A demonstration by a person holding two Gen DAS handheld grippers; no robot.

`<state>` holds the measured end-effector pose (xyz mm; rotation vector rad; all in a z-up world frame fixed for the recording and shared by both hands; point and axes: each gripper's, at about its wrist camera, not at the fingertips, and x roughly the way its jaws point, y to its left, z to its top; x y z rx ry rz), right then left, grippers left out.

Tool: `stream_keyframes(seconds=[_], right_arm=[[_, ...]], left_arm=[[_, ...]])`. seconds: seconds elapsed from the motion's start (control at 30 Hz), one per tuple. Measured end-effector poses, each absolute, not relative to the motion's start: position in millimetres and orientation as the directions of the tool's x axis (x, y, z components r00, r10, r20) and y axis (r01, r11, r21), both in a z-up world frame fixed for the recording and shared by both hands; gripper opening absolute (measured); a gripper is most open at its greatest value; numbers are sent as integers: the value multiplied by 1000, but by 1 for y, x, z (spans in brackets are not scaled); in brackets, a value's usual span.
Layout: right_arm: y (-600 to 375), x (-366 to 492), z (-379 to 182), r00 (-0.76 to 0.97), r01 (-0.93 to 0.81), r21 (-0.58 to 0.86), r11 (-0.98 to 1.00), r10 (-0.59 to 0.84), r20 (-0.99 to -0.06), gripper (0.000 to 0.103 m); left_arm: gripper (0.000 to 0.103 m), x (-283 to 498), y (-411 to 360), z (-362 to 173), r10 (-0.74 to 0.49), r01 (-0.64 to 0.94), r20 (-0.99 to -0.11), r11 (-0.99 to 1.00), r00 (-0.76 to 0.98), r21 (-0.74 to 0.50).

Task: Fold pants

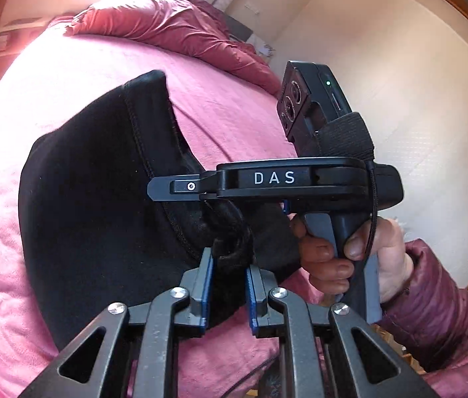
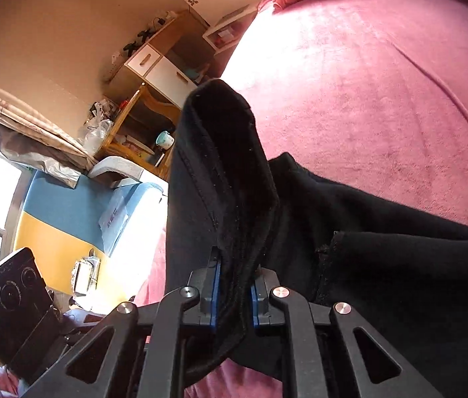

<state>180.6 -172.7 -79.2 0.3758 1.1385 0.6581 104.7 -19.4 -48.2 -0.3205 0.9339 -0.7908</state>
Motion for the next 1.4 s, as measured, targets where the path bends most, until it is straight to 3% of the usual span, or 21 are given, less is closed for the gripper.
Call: stream_keyframes(seconds=[0.1,0.23,0.5,0.8,1.1,1.4], right_arm=[[-194,178,-47,318,-305,590,748,664,-677,13],[-229,170,-14,375,-301,592,748,664,-647,13],[-307,146,-26,443,-169,603,780,606,-660,13],[-384,127,-97,455,69,609,790,518,-724,13],[-417,119,-149,450,198,621,759,493,-745,13],[-427,94,-117,501,196,574,795,422,-755,21]], left_arm=[[27,105,5,-27,-827,472,-455,561,329,-679],[28,112,43,-14,-845,422,-356,514,399,-747],[28,155,34,-55,-738,297,-548,666,394,-684],[28,157,-28,-103,-704,362,-678,701,214,-614],[28,156,-54,-123,-694,403,-714,682,93,-610],[28,166,-33,-99,-733,389,-659,663,167,-639]])
